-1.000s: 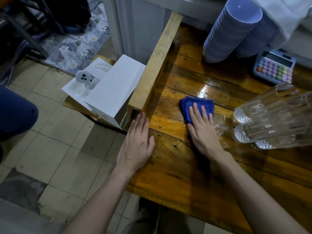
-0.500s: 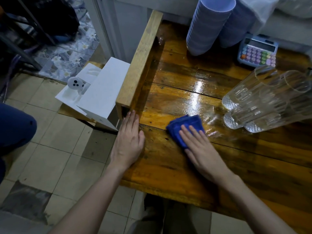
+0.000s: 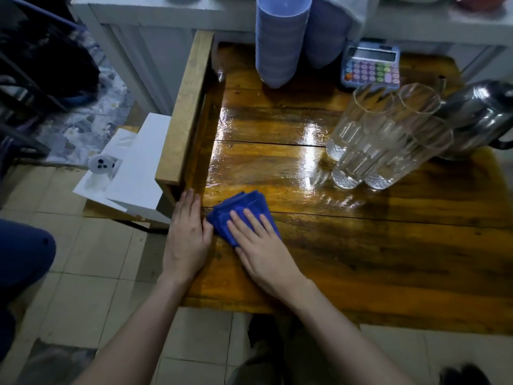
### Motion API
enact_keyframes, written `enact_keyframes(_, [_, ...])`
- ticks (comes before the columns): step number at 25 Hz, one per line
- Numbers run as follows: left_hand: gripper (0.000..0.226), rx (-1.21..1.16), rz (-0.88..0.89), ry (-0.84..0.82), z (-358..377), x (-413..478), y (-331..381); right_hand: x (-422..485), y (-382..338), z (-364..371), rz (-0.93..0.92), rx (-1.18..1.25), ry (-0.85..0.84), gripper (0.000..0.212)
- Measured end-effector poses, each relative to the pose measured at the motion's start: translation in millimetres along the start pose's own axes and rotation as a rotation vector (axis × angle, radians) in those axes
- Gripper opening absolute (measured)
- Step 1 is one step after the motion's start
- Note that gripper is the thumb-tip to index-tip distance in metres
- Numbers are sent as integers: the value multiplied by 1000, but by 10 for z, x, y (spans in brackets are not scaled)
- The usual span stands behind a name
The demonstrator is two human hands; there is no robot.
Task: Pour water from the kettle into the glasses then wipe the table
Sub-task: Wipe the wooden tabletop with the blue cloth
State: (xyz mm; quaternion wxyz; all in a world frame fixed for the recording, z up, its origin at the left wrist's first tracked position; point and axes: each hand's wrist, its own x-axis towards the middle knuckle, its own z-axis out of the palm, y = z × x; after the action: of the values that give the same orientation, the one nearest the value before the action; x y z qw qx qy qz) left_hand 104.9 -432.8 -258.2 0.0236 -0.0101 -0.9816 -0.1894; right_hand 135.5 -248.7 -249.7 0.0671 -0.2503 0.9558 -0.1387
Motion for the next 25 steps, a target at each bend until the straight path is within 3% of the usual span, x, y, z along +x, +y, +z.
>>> enact_keyframes(3, [49,153,54,29,-16,-31,77,-563,380,-43,56,-43,41,55])
enact_keyframes(6, [51,59,76,-22,63,-76,363,-939,878,-132,309,-20,139,54])
enact_keyframes(8, [50,11,192,-70,160,-129,522,-898,1029,-169,443,35,171,54])
enact_keyframes(14, [49,-22,240,-73,164,-121,545,-226,695,-200,319,56,154,58])
enact_keyframes(19, [50,-31,247,-67,160,-125,570,-861,652,-121,89,-9,38,53])
enact_keyframes(25, [49,-32,260,-43,188,-134,561,-1464,1376,-339,425,20,56,55])
